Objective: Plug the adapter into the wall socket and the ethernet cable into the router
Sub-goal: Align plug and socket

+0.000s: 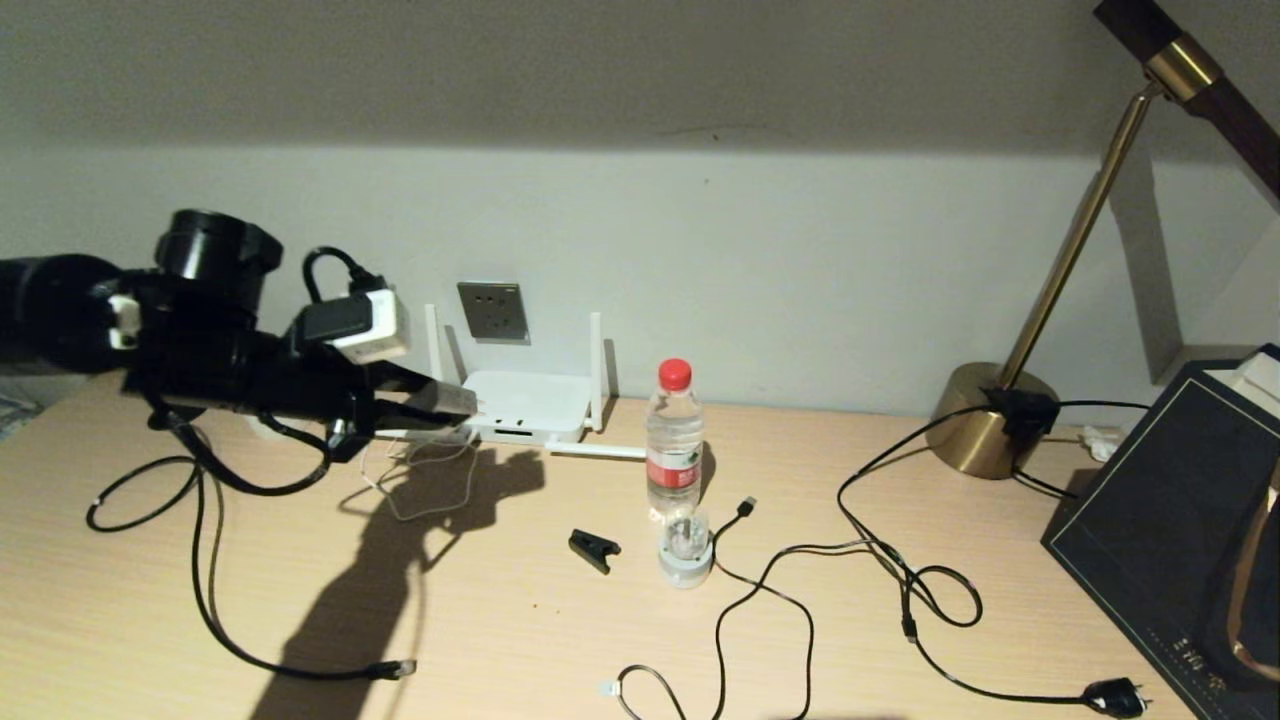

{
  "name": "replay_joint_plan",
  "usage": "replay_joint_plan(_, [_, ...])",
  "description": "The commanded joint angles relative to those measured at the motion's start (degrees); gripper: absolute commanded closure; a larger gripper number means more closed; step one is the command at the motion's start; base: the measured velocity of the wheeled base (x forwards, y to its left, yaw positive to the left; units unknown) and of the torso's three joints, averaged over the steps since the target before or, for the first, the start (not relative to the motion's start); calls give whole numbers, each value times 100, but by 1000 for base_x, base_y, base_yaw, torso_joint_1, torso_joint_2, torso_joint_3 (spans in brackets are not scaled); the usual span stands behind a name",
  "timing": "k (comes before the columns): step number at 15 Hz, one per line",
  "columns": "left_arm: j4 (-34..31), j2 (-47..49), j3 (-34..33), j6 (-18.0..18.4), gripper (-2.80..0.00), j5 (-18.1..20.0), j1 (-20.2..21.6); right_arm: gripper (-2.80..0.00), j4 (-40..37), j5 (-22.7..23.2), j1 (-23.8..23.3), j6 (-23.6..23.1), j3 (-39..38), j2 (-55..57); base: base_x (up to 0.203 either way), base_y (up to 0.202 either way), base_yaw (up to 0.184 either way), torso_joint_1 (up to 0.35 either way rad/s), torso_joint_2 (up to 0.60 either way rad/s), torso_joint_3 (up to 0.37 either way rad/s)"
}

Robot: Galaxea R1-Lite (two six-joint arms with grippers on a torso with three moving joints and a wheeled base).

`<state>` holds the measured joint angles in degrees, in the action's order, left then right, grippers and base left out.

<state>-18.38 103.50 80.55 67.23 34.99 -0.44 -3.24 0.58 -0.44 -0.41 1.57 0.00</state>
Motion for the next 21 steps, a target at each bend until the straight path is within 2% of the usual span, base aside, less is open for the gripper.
replay_joint_plan(1, [992,-767,-603,-1471,0,29,585,0,-1,3,0,-2,1,9,0,0,0,0,0,0])
replay_joint_plan(3, [3182,-697,-1557,-2383,0,33,964,0,-1,3,0,-2,1,9,0,0,0,0,0,0])
replay_joint_plan(5, [5662,-411,-2602,-3765,0,-139,1124,0,-1,3,0,-2,1,9,0,0,0,0,0,0])
replay_joint_plan(6, [6792,-148,-2982,-4470,0,-414,1110,0,-1,3,0,-2,1,9,0,0,0,0,0,0])
replay_joint_plan(7, [7626,213,-3247,-5016,0,-716,1062,0,-1,3,0,-2,1,9,0,0,0,0,0,0])
replay_joint_plan(9, [8886,984,-3514,-5621,0,-1364,882,0,-1,3,0,-2,1,9,0,0,0,0,0,0])
replay_joint_plan(12, [9849,1837,-3471,-6202,0,-1872,579,0,-1,3,0,-2,1,9,0,0,0,0,0,0])
replay_joint_plan(15, [10508,2518,-3154,-6372,0,-1989,162,0,-1,3,0,-2,1,9,0,0,0,0,0,0])
replay_joint_plan(17, [10597,2820,-3043,-6428,0,-2143,-106,0,-1,3,0,-2,1,9,0,0,0,0,0,0])
replay_joint_plan(21, [10604,3023,-2584,-6497,0,-2166,-270,0,-1,3,0,-2,1,9,0,0,0,0,0,0])
